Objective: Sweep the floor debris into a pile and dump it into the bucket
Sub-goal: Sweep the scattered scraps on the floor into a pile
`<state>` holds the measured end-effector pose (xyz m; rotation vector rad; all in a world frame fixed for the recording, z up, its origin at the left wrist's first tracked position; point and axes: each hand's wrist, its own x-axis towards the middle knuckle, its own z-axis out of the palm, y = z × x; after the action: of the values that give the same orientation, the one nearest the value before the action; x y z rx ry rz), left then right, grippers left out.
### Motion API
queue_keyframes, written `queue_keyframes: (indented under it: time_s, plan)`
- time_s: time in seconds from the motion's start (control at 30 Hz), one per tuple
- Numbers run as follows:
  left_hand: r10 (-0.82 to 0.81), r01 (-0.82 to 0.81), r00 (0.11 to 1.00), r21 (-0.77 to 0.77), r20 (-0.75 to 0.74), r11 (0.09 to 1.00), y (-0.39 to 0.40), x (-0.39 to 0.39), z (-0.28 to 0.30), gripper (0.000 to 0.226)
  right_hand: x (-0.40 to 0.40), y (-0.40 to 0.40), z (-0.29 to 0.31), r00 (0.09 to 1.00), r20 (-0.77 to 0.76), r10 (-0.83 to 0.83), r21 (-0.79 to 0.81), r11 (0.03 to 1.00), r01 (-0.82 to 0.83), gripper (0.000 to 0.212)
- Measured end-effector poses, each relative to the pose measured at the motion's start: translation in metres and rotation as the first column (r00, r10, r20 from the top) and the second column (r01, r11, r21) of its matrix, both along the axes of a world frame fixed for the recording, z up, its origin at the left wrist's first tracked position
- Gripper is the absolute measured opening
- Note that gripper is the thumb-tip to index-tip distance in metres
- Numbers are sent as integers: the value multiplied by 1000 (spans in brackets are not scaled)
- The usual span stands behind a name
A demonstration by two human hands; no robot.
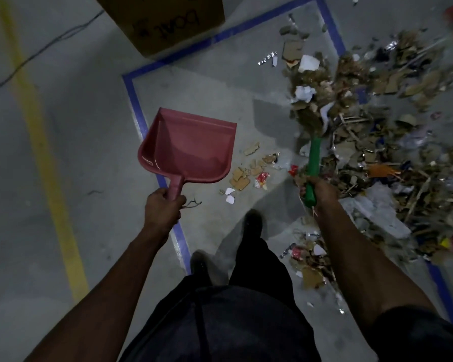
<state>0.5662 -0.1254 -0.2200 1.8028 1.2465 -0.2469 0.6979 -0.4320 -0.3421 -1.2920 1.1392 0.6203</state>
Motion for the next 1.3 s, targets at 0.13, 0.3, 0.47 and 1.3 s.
queue_keyframes:
  time_s: [0.13, 0.3, 0.47, 1.3]
  plan:
    - [22, -22, 1000, -2, 16, 1000, -4, -5, 4, 15, -32, 7, 35, 995, 9, 100, 17, 995, -100, 5]
    - [32, -32, 999, -13, 18, 999, -9, -18, 7, 6, -89, 25, 55, 942, 20, 334, 88, 938, -334, 14]
    - [61, -61, 998, -14, 30, 998, -11, -38, 5, 6, -103, 41, 44, 890, -44, 455, 139, 885, -445, 13]
    - [58, -69, 988, -73, -141, 995, 59, -245, -24, 14, -276, 75, 98, 456, -46, 889, -22, 455, -890, 38]
